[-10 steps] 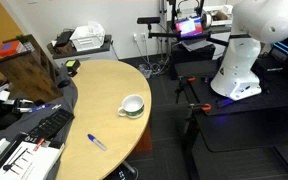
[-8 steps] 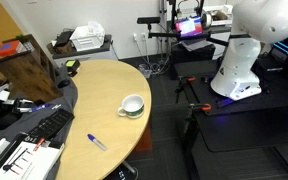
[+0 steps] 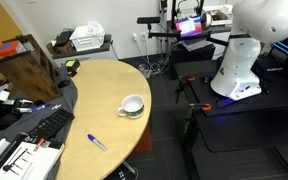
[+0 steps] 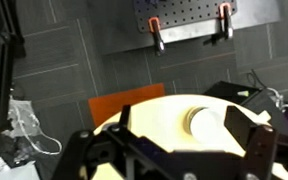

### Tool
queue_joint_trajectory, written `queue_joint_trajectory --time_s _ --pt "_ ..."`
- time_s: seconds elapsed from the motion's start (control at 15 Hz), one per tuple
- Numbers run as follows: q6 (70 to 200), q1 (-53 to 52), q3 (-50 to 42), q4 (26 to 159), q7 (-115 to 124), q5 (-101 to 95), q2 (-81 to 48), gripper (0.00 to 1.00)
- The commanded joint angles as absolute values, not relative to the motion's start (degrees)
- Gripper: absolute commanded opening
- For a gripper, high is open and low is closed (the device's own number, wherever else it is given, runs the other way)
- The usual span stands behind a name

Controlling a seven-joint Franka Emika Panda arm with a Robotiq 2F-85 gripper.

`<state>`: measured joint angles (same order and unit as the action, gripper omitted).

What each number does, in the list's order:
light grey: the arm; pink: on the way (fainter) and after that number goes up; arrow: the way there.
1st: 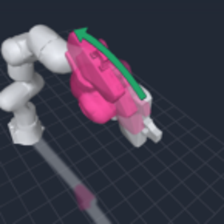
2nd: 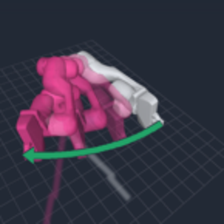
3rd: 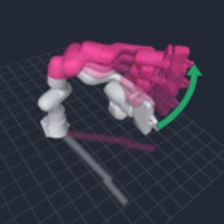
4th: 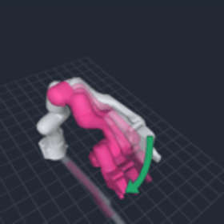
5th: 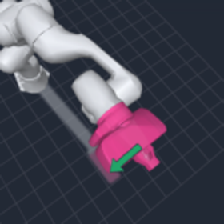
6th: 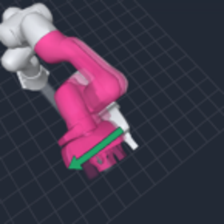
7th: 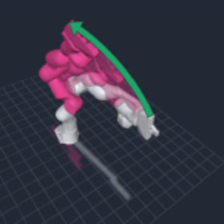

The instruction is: Pick up the white and blue pen and put it in the white and green mug

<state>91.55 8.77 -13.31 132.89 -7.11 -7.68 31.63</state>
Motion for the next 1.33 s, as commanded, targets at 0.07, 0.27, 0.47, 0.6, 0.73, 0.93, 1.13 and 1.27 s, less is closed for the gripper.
queue_joint_trajectory --time_s 0.07,0.27,0.47,0.6,0.73,0.93,1.13,1.27 --pt "101.0 7.2 -3.9 131.4 14.8 0.1 23.1 1.00" --pt "111.9 4.4 2.1 130.7 28.5 6.4 14.2 1.00" --pt "127.7 1.6 6.1 129.3 38.0 8.3 3.3 1.00" --pt "135.1 -0.6 6.9 126.6 43.8 6.1 -4.3 1.00" --pt "137.7 -3.3 6.0 122.2 46.2 4.8 -12.0 1.00" --pt "135.0 -6.3 4.3 114.9 45.0 5.2 -19.9 1.00" --pt "137.8 -7.5 3.3 116.0 44.3 6.1 -20.3 1.00" --pt "137.2 -7.5 3.1 115.3 44.3 6.1 -20.4 1.00"
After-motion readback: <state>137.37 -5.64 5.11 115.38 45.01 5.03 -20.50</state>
